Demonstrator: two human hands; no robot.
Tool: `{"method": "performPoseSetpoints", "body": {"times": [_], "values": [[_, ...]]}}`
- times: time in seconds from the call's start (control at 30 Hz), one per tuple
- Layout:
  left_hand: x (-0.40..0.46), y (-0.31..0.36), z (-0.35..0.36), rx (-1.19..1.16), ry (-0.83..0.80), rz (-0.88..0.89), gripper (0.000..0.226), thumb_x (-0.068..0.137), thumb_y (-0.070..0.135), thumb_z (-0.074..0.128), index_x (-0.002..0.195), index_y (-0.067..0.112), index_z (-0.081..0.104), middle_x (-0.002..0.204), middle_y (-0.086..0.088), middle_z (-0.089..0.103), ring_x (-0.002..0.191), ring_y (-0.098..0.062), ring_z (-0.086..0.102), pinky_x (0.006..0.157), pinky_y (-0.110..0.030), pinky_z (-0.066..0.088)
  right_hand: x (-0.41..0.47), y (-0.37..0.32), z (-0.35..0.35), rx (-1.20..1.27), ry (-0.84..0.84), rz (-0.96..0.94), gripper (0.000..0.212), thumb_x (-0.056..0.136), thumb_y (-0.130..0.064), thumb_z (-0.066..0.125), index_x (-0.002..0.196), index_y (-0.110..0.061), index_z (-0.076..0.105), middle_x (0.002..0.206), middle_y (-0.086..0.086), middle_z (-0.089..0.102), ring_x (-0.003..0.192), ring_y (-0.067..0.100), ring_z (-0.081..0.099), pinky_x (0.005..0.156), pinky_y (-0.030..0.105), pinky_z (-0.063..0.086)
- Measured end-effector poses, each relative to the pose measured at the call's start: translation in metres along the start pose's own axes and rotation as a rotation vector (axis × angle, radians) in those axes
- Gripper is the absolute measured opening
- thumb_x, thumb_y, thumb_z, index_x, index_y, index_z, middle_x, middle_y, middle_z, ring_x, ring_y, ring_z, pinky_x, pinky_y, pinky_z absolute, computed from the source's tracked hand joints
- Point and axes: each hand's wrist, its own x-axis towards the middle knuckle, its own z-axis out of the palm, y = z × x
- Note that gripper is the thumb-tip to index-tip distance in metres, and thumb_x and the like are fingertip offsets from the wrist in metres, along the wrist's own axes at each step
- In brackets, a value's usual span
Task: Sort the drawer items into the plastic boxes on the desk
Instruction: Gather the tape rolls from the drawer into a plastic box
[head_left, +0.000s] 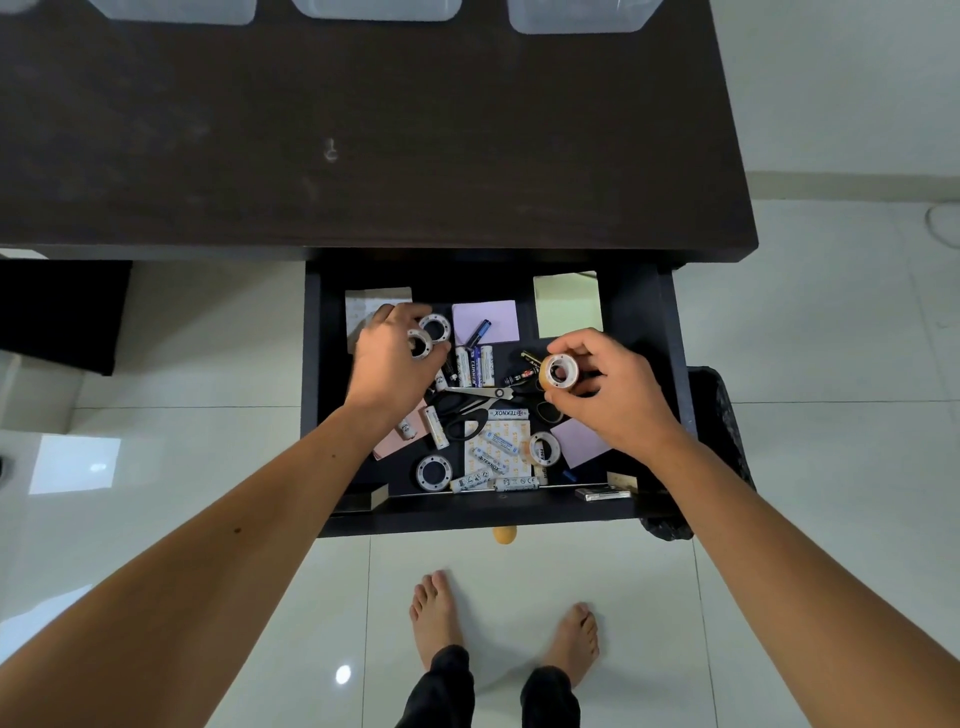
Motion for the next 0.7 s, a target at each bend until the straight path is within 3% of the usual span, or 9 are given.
{"method": "performPoseSetpoints", "body": {"times": [0.1, 0.3, 0.37, 0.43, 0.53, 0.63, 0.7], "values": [[-0.001, 0.001, -0.002, -0.035, 0.031, -0.018, 0.046, 0.090, 0.032, 0.080, 0.130, 0.016, 0.067, 0.131, -0.006, 0.064, 0.123, -0.020, 0.058, 0.094, -0.020, 0.040, -0.001, -0.001, -0.001, 0.041, -0.007, -0.033, 0.053, 0.079, 0.001, 0.087, 0.121, -0.026, 0.072, 0.118, -0.003, 0.069, 0.105, 0.014, 0.072, 0.086, 0.030, 0.064], [-0.012, 0.007, -0.011, -0.126, 0.025, 0.027, 0.044, 0.088, 0.036, 0.084, 0.127, 0.023, 0.069, 0.129, 0.006, 0.051, 0.113, -0.005, 0.047, 0.095, -0.018, 0.038, -0.005, -0.006, -0.005, 0.023, -0.024, -0.019, 0.044, 0.079, -0.004, 0.086, 0.112, -0.029, 0.074, 0.116, -0.002, 0.066, 0.101, 0.017, 0.073, 0.087, 0.039, 0.064], [-0.015, 0.008, -0.012, -0.156, 0.012, 0.037, 0.042, 0.087, 0.035, 0.084, 0.124, 0.024, 0.068, 0.127, 0.007, 0.057, 0.112, -0.006, 0.053, 0.092, -0.015, 0.040, -0.008, -0.008, -0.007, 0.013, -0.082, 0.007, 0.041, 0.078, -0.006, 0.086, 0.106, -0.031, 0.071, 0.114, -0.004, 0.067, 0.100, 0.019, 0.073, 0.089, 0.046, 0.063], [-0.019, 0.009, -0.013, -0.225, -0.010, 0.002, 0.039, 0.087, 0.035, 0.085, 0.119, 0.025, 0.065, 0.116, 0.010, 0.067, 0.097, -0.011, 0.067, 0.082, -0.016, 0.051, -0.011, -0.009, -0.009, -0.013, -0.174, 0.037, 0.039, 0.079, -0.008, 0.086, 0.103, -0.033, 0.068, 0.108, -0.006, 0.070, 0.098, 0.018, 0.074, 0.089, 0.048, 0.063], [-0.024, 0.010, -0.016, -0.321, -0.074, -0.091, 0.039, 0.087, 0.031, 0.085, 0.115, 0.024, 0.059, 0.109, 0.006, 0.068, 0.062, -0.018, 0.072, 0.059, -0.027, 0.061, -0.017, -0.012, -0.010, -0.065, -0.312, 0.093, 0.040, 0.078, -0.010, 0.086, 0.100, -0.034, 0.065, 0.098, -0.005, 0.074, 0.087, 0.016, 0.075, 0.078, 0.040, 0.065], [-0.030, 0.011, -0.022, -0.383, -0.174, -0.097, 0.050, 0.090, 0.025, 0.083, 0.131, 0.026, 0.054, 0.115, 0.008, 0.065, 0.065, -0.020, 0.077, 0.066, -0.038, 0.066, -0.020, -0.014, -0.007, -0.179, -0.386, 0.073, 0.041, 0.073, -0.014, 0.090, 0.096, -0.032, 0.060, 0.092, -0.006, 0.072, 0.076, 0.005, 0.067, 0.068, 0.023, 0.054], [-0.032, 0.010, -0.026, -0.409, -0.238, -0.036, 0.059, 0.095, 0.022, 0.077, 0.144, 0.038, 0.049, 0.113, 0.007, 0.066, 0.071, -0.021, 0.078, 0.072, -0.038, 0.066, -0.019, -0.016, -0.005, -0.231, -0.431, 0.064, 0.042, 0.073, -0.014, 0.089, 0.096, -0.033, 0.059, 0.091, -0.007, 0.071, 0.074, 0.002, 0.063, 0.067, 0.020, 0.049]]}}
